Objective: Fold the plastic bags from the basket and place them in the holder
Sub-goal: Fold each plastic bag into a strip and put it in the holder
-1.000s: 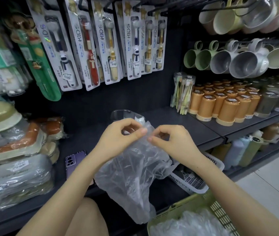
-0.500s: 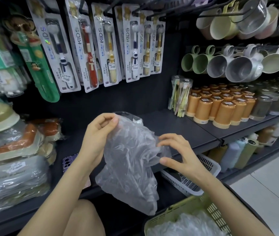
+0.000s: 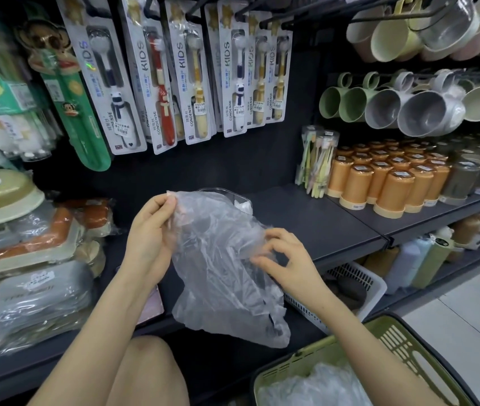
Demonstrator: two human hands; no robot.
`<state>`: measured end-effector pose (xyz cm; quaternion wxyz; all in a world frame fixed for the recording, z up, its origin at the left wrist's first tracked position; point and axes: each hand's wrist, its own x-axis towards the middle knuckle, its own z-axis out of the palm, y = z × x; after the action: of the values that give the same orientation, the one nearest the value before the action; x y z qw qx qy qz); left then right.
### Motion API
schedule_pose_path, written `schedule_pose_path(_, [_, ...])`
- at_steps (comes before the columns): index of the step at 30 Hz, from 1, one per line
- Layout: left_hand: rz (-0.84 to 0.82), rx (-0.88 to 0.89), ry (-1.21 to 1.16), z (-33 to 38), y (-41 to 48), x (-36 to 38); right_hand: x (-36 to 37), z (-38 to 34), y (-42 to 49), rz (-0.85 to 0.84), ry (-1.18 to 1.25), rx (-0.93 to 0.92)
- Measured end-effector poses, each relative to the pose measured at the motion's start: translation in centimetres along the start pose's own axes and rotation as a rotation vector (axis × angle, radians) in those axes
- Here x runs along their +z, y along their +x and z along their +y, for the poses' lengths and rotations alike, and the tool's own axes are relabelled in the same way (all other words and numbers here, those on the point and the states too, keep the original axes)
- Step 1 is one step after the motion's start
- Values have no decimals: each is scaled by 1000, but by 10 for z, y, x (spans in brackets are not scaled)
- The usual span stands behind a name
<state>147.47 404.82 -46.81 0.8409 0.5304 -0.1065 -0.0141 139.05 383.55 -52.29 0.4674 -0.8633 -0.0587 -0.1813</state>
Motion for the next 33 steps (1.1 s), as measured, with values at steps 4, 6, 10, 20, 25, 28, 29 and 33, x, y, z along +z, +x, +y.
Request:
schedule_pose_path(4, [140,13,-79,0,7,-17,-12,6,-4,-36,132,58])
schedule_pose_path(6, [216,11,-161,1,11,-25,-28,12,-7,-72,211,98])
schedule_pose_path(10, [253,-59,-207,0,21,-33,-57,22,-8,-94,458,124])
schedule_pose_path(20, [259,47,486,-40,52,-37,-74,52,35,204,582,622])
schedule_pose_path(25, [241,5,636,-71,73,-43,-59,77,66,318,412,756])
schedule_pose_path(28, [233,3,750,-89,88,-51,-40,78,79,399,-283,493])
schedule_pose_path(29, [251,-7,768,-92,92,-53,-32,74,84,381,-408,331])
schedule_pose_path(33, [336,-186,723,-97,110,-56,11,58,109,77,-430,54])
